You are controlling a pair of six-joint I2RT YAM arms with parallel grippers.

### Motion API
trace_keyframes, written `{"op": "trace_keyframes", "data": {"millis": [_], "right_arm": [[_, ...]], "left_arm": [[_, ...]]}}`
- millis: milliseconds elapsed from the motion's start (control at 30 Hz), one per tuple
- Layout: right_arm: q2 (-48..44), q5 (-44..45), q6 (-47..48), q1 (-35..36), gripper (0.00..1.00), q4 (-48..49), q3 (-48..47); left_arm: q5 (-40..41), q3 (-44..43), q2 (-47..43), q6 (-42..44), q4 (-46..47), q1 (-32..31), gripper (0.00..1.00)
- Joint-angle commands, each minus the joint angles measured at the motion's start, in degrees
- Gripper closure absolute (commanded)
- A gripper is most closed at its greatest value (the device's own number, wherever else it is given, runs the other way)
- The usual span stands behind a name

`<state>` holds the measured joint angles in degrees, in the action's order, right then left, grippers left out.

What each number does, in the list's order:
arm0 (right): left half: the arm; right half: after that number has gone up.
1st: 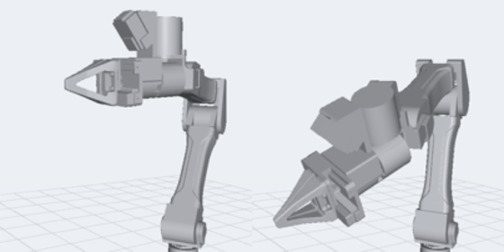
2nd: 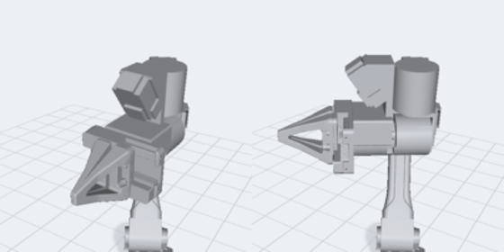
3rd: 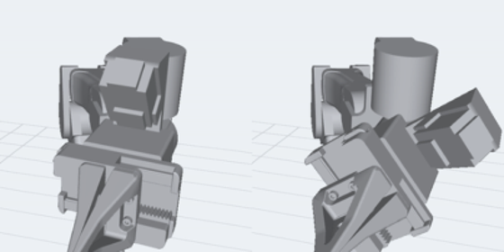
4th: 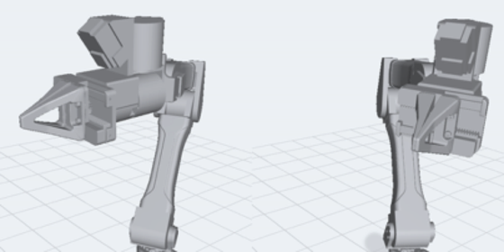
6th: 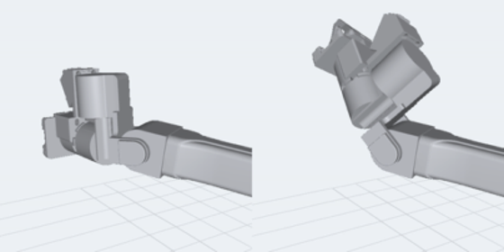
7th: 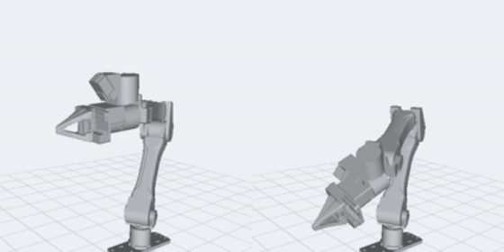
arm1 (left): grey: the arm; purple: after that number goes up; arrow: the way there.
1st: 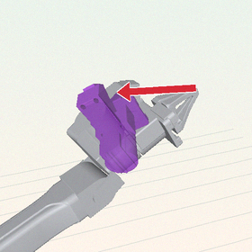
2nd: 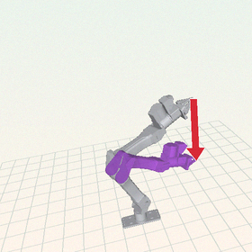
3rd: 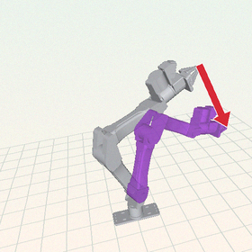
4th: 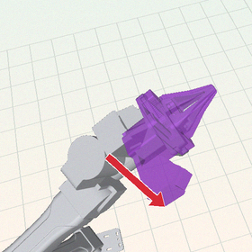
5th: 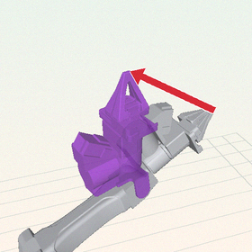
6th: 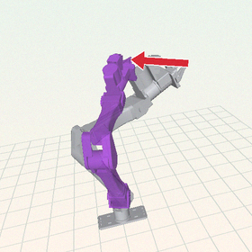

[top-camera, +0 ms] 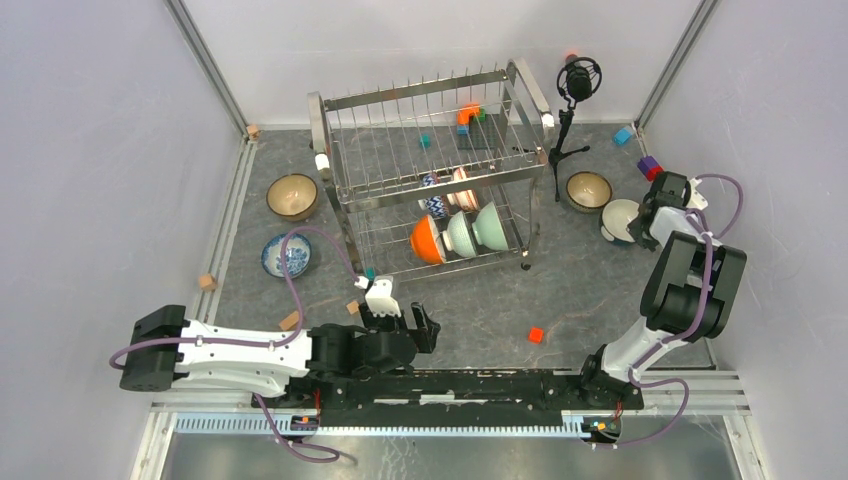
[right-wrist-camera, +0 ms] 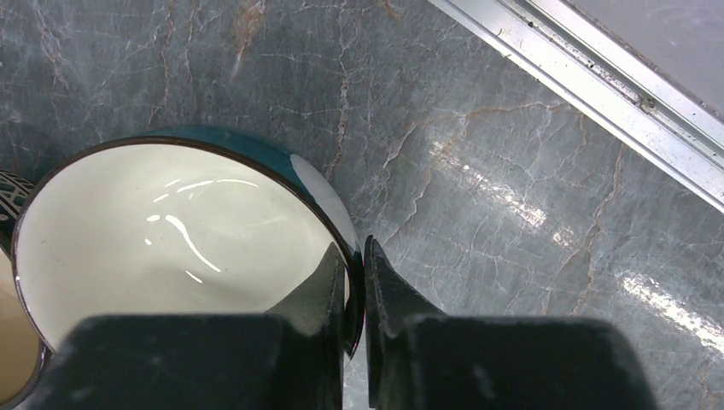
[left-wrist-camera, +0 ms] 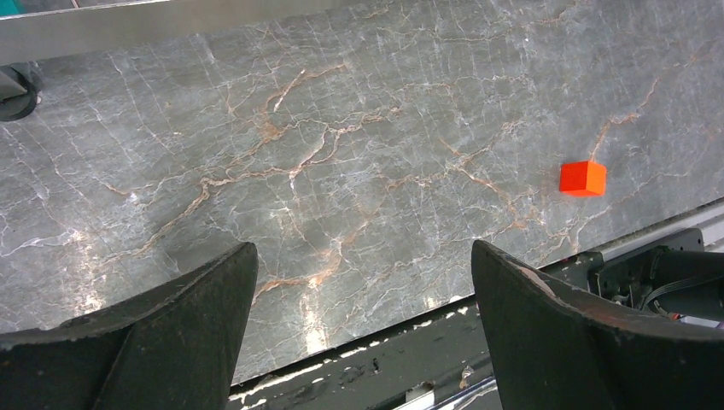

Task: Unload the bowls from the dish rack
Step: Place the bowl at the center of the board.

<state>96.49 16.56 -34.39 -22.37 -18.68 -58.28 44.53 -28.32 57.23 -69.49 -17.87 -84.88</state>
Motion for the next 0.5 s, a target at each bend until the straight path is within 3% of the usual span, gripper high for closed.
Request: {"op": "trace_keyframes", "data": {"millis": [0,467], "right_arm": [[0.54,0.31,0.81,-0.92,0.85,3.12,-1.51],[-6.43,-2.64,2.53,-0.86,0.37,-4.39,-8.04]], "left_arm": [[3.45,-1.9,0.25,-0.6,1.12,0.09,0.0],[1.71,-3.05,0.59,-0.99,0.24,0.08,0.0]]}}
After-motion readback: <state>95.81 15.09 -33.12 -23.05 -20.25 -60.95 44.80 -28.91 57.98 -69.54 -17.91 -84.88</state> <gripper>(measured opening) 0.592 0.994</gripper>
